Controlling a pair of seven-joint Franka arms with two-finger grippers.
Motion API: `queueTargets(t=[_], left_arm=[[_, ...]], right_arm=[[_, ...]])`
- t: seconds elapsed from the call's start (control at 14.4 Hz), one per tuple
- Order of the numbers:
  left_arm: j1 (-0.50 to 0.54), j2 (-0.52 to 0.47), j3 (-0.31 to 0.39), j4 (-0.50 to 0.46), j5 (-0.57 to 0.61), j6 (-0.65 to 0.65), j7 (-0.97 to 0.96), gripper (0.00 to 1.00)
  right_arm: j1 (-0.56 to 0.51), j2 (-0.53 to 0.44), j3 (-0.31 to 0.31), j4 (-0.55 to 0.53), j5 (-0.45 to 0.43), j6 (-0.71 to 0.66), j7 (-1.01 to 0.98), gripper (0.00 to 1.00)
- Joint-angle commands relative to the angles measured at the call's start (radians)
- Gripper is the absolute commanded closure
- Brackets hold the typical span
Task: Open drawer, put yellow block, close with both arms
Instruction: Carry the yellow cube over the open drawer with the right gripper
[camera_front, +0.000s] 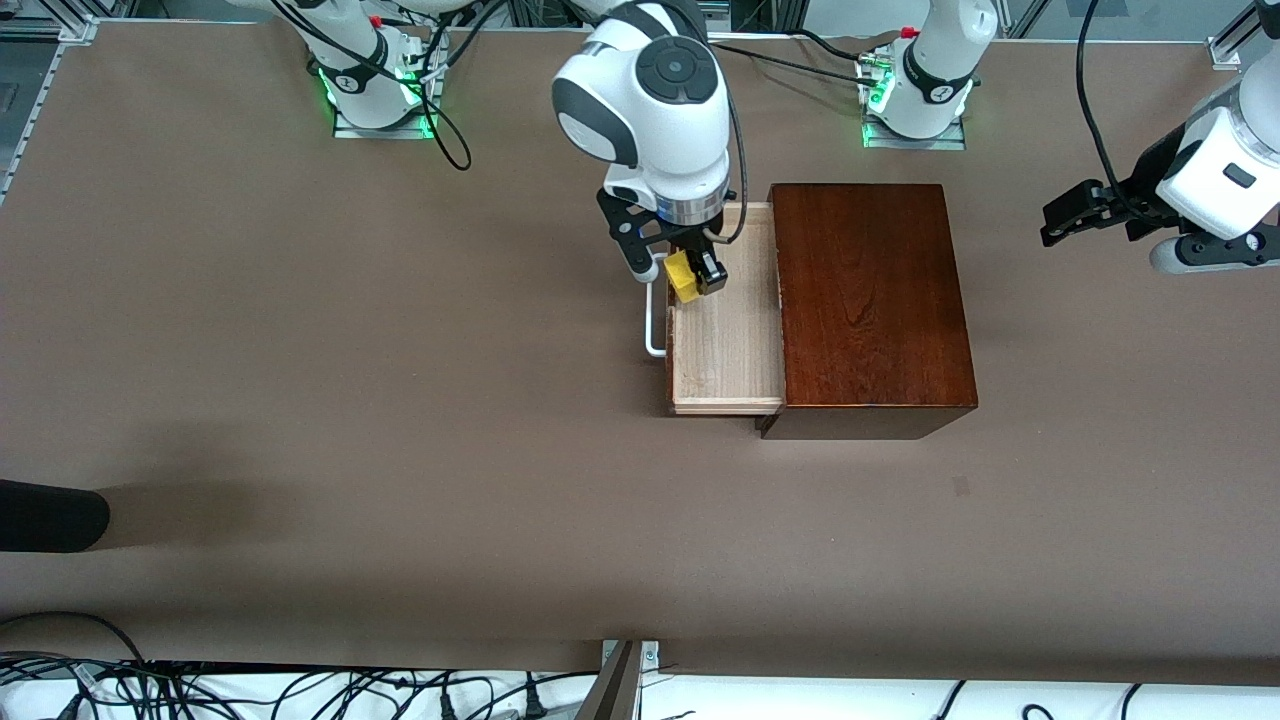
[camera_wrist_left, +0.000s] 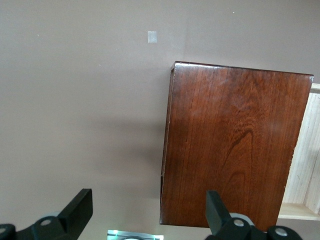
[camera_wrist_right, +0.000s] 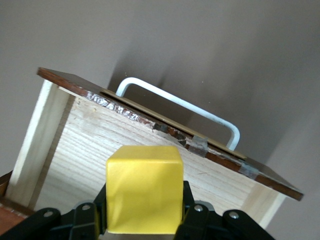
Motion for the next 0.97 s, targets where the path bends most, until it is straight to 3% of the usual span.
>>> queueTargets(t=[0.0, 0.35, 0.9], left_arm=[[0.009, 0.015, -0.004, 0.030, -0.001, -0.004, 0.028, 0.00], [0.009, 0.017, -0.004, 0.030, -0.001, -0.004, 0.026, 0.00], [0.011, 0.017, -0.004, 0.030, -0.001, -0.002, 0.026, 0.00]], right_arm=[[0.077, 0.070, -0.045, 0.088, -0.021, -0.001, 0.094, 1.00], [0.165, 0.135, -0.128, 0.117, -0.021, 0.062, 0.168, 1.00], [0.154, 0.184, -0.151, 0.117, -0.020, 0.110, 0.160, 1.00]])
